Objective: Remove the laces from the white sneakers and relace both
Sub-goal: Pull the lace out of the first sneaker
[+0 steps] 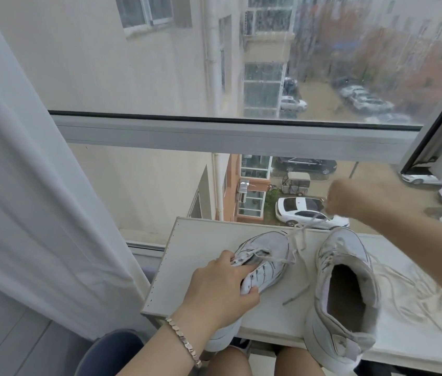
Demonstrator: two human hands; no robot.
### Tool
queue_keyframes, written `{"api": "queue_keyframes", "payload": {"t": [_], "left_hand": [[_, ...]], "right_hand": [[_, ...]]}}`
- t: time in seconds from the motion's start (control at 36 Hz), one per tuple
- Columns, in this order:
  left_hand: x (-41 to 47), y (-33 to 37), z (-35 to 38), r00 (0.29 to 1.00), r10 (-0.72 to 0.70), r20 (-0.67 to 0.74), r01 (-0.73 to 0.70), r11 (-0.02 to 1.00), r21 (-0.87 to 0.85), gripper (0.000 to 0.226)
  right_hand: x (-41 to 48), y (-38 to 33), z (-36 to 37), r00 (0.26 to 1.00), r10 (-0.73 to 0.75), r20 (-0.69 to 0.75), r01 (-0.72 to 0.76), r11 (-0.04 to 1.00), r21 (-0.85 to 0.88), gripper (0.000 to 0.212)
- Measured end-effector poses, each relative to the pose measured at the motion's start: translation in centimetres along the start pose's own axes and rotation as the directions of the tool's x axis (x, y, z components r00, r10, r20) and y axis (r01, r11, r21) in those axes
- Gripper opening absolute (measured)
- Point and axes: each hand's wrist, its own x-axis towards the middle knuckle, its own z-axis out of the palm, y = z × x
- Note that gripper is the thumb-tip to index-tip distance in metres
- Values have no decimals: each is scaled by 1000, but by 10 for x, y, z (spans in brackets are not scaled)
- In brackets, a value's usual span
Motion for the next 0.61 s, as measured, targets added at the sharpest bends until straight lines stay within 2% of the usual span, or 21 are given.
{"api": "queue_keyframes", "payload": {"t": [0.06, 0.11, 0.17, 0.22, 0.25, 0.33, 0.42, 0.53, 0.61], "left_hand": [[1, 0, 0, 1000, 1, -3, -1, 1000, 4, 43], [1, 0, 0, 1000, 0, 0, 0, 1000, 4, 44], [1, 0, -1, 1000, 1, 2, -1, 1000, 2, 43], [0, 1, -2, 1000, -1, 0, 1, 1000, -6, 42], [0, 1, -2, 1000, -3, 0, 3, 1000, -10, 41], [-1, 2, -3, 1000, -3, 3, 3, 1000, -5, 42], [-1, 1, -4, 1000, -7, 0, 7, 1000, -15, 42], [-1, 2, -4, 1000, -2, 1, 2, 1000, -6, 43], [-1, 2, -3, 1000, -2, -8, 2, 1000, -6, 41]], "right_hand": [[-4, -6, 9, 988, -134, 77, 139, 988, -69, 25], [-10, -24, 21, 941, -290, 175, 288, 957, 37, 34], [-22, -46, 24, 893, -423, 155, 388, 897, 213, 41], [-32, -66, 26, 836, -542, 85, 476, 794, 378, 37], [-36, -75, 28, 811, -583, 57, 515, 756, 403, 33], [-40, -93, 36, 771, -634, 65, 577, 737, 352, 25], [-40, -98, 38, 780, -621, 80, 558, 747, 361, 19], [-39, -96, 40, 779, -612, 140, 546, 771, 328, 24], [-38, -97, 44, 759, -626, 177, 596, 778, 198, 31]]}}
